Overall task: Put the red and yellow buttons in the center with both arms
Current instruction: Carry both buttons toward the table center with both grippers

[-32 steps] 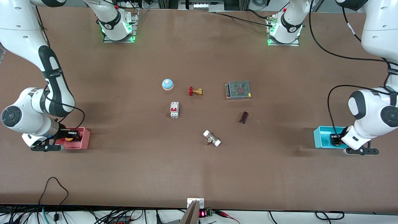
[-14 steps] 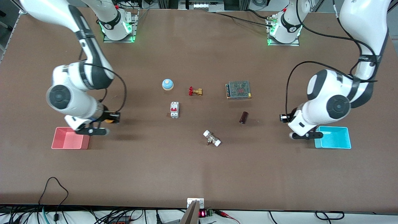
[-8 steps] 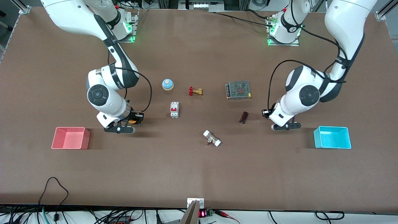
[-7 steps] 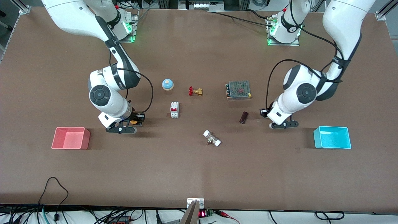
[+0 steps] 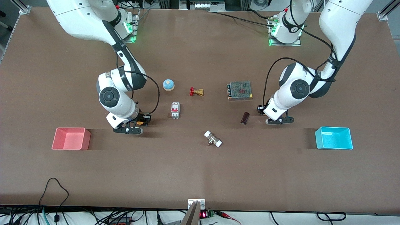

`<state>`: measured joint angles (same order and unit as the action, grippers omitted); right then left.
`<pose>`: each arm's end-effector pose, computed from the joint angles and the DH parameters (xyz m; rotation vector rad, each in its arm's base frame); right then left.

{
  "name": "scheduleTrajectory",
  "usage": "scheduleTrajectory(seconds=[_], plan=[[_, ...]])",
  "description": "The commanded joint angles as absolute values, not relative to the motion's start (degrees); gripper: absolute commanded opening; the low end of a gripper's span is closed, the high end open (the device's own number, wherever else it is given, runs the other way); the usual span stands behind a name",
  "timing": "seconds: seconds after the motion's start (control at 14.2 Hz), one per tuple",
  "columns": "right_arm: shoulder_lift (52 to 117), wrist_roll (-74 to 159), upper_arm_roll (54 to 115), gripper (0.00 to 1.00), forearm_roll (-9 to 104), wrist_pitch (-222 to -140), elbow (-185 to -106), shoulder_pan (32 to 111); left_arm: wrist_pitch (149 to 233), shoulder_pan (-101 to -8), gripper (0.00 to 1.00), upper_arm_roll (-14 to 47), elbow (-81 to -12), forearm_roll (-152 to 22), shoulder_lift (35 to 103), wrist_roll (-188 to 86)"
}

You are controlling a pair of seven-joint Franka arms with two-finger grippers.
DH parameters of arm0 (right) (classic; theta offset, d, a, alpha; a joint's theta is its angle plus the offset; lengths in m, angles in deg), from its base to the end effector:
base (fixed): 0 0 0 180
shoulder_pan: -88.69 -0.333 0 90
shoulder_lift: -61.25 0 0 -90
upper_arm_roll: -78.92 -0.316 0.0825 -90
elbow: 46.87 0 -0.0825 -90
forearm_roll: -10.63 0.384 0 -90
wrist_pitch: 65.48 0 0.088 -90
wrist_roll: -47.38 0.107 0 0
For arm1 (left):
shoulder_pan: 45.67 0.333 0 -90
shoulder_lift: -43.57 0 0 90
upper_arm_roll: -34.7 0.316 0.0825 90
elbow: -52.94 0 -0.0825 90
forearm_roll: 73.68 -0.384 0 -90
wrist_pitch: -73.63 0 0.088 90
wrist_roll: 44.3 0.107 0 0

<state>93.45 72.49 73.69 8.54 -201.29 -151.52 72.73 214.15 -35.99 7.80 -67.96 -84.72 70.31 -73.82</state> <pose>0.6050 0.2300 0.2255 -3.1247 0.0870 0.0367 0.5461 -0.1699 0.2087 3.0771 0.1505 -0.1415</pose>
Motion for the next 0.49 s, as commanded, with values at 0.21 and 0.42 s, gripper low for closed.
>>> scheduleTrajectory(seconds=[0.21, 0.42], plan=[[94.2, 73.7, 73.8, 0.43, 8.4, -203.0, -152.3, 71.9, 214.8, -36.0, 0.36, 8.1, -69.8, -88.6, 68.8, -77.7], [94.7, 73.7, 73.8, 0.50, 8.4, -203.7, -152.2, 71.9, 214.9, -35.7, 0.69, 8.0, -69.7, -88.6, 69.2, -77.6]])
